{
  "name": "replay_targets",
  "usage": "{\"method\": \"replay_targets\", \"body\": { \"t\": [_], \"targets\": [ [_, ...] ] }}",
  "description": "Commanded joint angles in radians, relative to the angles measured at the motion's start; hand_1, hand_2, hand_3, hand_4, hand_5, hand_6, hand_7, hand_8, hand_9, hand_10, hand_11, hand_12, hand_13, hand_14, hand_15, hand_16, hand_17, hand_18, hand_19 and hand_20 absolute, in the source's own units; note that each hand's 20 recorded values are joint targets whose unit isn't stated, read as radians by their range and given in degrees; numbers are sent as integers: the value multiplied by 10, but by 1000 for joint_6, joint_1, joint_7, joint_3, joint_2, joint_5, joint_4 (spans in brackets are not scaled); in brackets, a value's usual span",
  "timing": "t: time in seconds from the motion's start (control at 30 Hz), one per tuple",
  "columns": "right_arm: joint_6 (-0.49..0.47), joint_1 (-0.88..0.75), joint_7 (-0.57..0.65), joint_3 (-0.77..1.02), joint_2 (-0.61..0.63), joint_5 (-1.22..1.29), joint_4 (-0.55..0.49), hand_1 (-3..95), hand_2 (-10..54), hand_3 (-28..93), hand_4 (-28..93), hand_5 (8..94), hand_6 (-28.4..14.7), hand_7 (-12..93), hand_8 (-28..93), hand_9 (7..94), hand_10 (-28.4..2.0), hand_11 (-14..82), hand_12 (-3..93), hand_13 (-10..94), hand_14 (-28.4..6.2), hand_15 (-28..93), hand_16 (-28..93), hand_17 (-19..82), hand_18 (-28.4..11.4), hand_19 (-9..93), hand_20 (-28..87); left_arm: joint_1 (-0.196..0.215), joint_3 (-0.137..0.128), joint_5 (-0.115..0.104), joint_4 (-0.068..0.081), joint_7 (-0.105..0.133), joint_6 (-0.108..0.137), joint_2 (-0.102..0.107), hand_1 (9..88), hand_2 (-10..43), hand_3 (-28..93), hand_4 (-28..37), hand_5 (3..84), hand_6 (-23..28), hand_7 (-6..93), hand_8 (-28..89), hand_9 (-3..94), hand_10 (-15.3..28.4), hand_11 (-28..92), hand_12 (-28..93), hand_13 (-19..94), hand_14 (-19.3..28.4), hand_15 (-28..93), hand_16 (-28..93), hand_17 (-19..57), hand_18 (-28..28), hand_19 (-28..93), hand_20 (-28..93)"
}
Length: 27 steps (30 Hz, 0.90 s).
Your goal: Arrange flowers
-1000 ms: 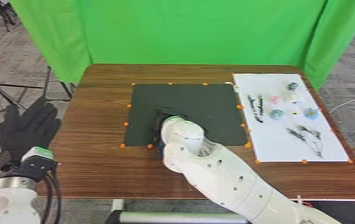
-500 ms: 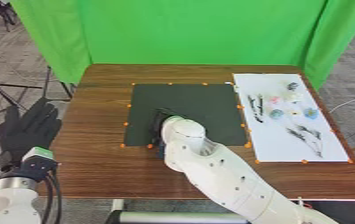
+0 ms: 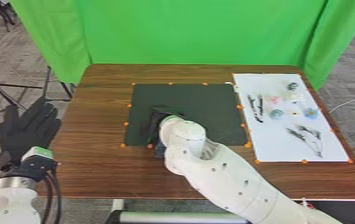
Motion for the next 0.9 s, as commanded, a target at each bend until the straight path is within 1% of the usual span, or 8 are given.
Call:
{"method": "replay_targets", "body": {
  "t": [0.03, 0.17, 0.3, 0.43, 0.57, 0.8, 0.83, 0.9],
  "targets": [
    [1, 16, -45, -12, 45, -99, -66, 252, -95, 702, -233, 713, -47, 491, -111, 809, -142, 432, 361, 765, -113, 646, 388, 469, -250, 932, 401, 31, -22, 13, -5, 8, 0, -17, 202, 114, 715, -283, 342, 64, 139, -102, 286, 122, 176, 71, 159, 100, 226, -98, -42, 67, 189, 58],
    [-29, 4, -50, 24, 106, -100, -157, 247, -95, 686, -241, 704, -56, 432, -110, 789, -157, 421, 351, 745, -121, 650, 386, 453, -255, 932, 388, 51, -41, 11, -16, 14, -5, -35, 201, 114, 715, -283, 341, 63, 140, -102, 286, 123, 176, 71, 159, 101, 225, -98, -42, 67, 189, 57],
    [-14, -66, -29, 170, 241, -56, -286, 243, -95, 684, -235, 699, -62, 409, -101, 780, -162, 413, 342, 741, -125, 651, 383, 447, -257, 932, 381, 77, -67, 14, -29, 19, -17, -44, 201, 114, 715, -283, 341, 64, 140, -103, 286, 123, 177, 71, 159, 101, 224, -97, -42, 67, 189, 58],
    [9, -159, -17, 315, 391, -18, -384, 248, -95, 681, -224, 697, -64, 395, -94, 778, -167, 405, 335, 734, -127, 653, 379, 447, -258, 932, 382, 98, -91, 9, -41, 30, -26, -46, 201, 114, 714, -283, 341, 63, 139, -103, 286, 123, 175, 71, 159, 101, 225, -96, -42, 68, 189, 57],
    [24, -285, -11, 460, 533, -28, -462, 253, -95, 673, -213, 694, -68, 367, -90, 770, -171, 394, 328, 724, -132, 657, 375, 438, -259, 932, 389, 113, -99, 5, -48, 46, -27, -43, 200, 114, 713, -283, 340, 63, 137, -102, 286, 123, 175, 71, 161, 101, 224, -97, -42, 69, 189, 57],
    [-4, -433, 39, 655, 659, -19, -471, 255, -95, 676, -210, 682, -75, 279, -78, 752, -176, 355, 303, 707, -136, 655, 367, 426, -262, 932, 387, 120, -105, -3, -45, 59, -25, -42, 199, 113, 713, -283, 340, 63, 138, -102, 287, 123, 176, 72, 163, 102, 226, -96, -43, 69, 188, 57],
    [-8, -458, 43, 679, 675, -15, -478, 256, -95, 677, -210, 677, -77, 271, -77, 748, -177, 351, 302, 705, -136, 655, 366, 424, -262, 932, 388, 139, -113, -8, -56, 68, -25, -42, 199, 113, 713, -283, 340, 63, 139, -102, 287, 123, 176, 72, 163, 102, 226, -96, -43, 69, 188, 57],
    [-36, -491, 62, 724, 695, -16, -476, 257, -95, 678, -211, 660, -81, 253, -77, 734, -181, 345, 299, 697, -139, 655, 366, 421, -261, 932, 388, 139, -111, -9, -58, 74, -18, -40, 199, 113, 713, -283, 340, 63, 141, -101, 287, 123, 176, 72, 163, 101, 226, -96, -43, 69, 188, 58]
  ]
}}
